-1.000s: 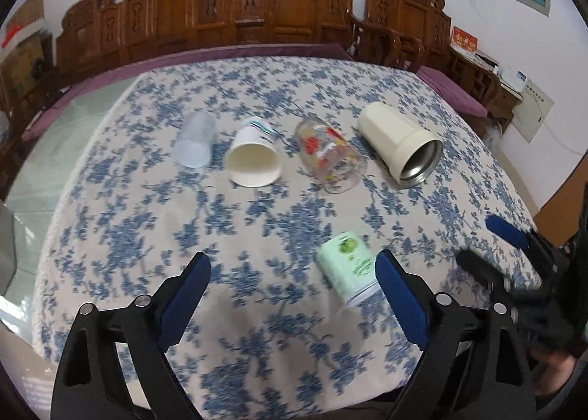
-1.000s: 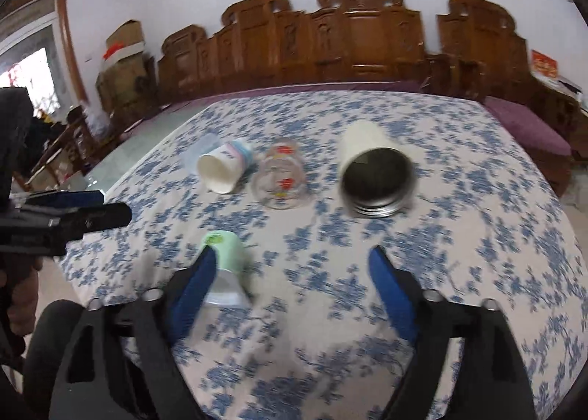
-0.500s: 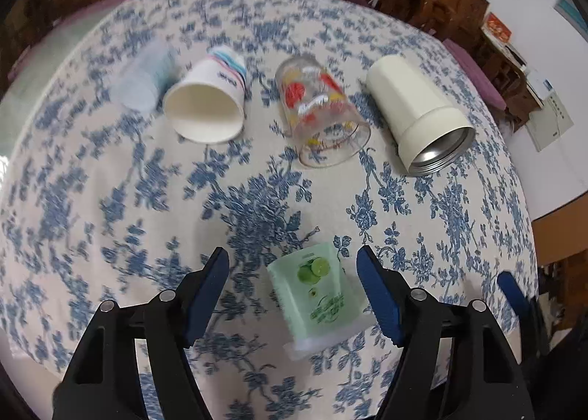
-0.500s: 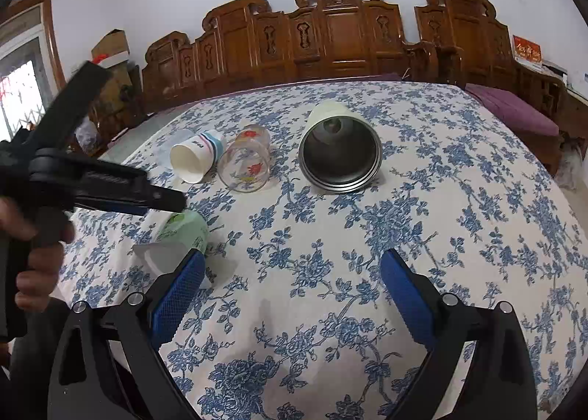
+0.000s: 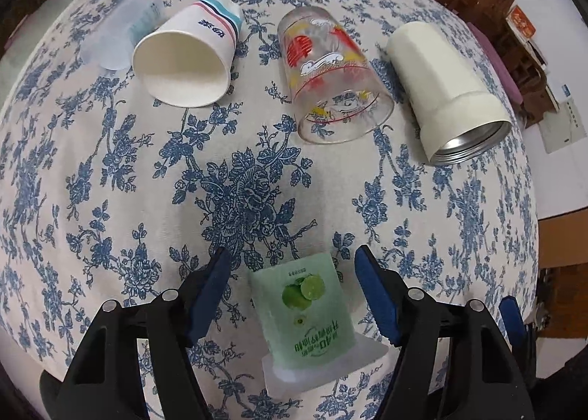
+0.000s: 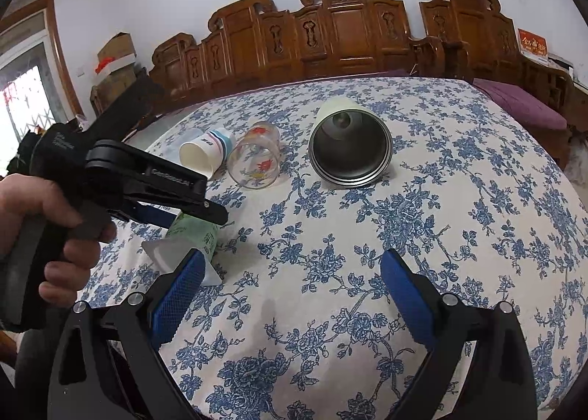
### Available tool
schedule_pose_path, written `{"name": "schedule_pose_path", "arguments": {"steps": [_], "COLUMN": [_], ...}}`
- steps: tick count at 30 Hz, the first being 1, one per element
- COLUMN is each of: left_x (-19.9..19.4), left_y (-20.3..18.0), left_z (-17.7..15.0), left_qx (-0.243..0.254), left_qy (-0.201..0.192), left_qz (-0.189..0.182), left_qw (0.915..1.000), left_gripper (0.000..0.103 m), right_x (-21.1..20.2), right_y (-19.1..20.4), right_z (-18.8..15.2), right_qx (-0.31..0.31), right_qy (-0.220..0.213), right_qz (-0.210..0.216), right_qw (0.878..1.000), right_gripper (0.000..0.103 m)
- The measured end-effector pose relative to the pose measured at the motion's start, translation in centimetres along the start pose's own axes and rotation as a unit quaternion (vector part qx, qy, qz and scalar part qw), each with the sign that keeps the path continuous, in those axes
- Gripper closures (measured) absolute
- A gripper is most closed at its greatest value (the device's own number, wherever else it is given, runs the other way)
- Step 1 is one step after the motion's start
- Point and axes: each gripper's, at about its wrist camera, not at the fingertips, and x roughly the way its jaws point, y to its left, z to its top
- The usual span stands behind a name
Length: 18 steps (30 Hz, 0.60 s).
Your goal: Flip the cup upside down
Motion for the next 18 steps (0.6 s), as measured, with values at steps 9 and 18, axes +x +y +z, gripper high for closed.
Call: {"name": "schedule_pose_path", "arguments": {"steps": [9, 18], "left_x": [-0.1, -3.2], "left_y": [-0.3, -3.0], "left_z": [0.1, 0.3], "left_qx": [0.007, 0.1], "left_qy": [0.002, -0.15], "left_qz": [-0.003, 0.046], "left_qw": [1.0, 0.9825], "left_gripper": [0.056, 0.057], "right_x": [0.2, 0.4], "right_y": [-0.1, 0.0], "right_z": [-0.1, -0.3], "right_qx": [0.001, -0.001], "right_qy": [0.002, 0.005], "right_qz": [0.005, 0.007], "right_qw": [1.0, 1.0], "right_gripper": [0.006, 0.006]}}
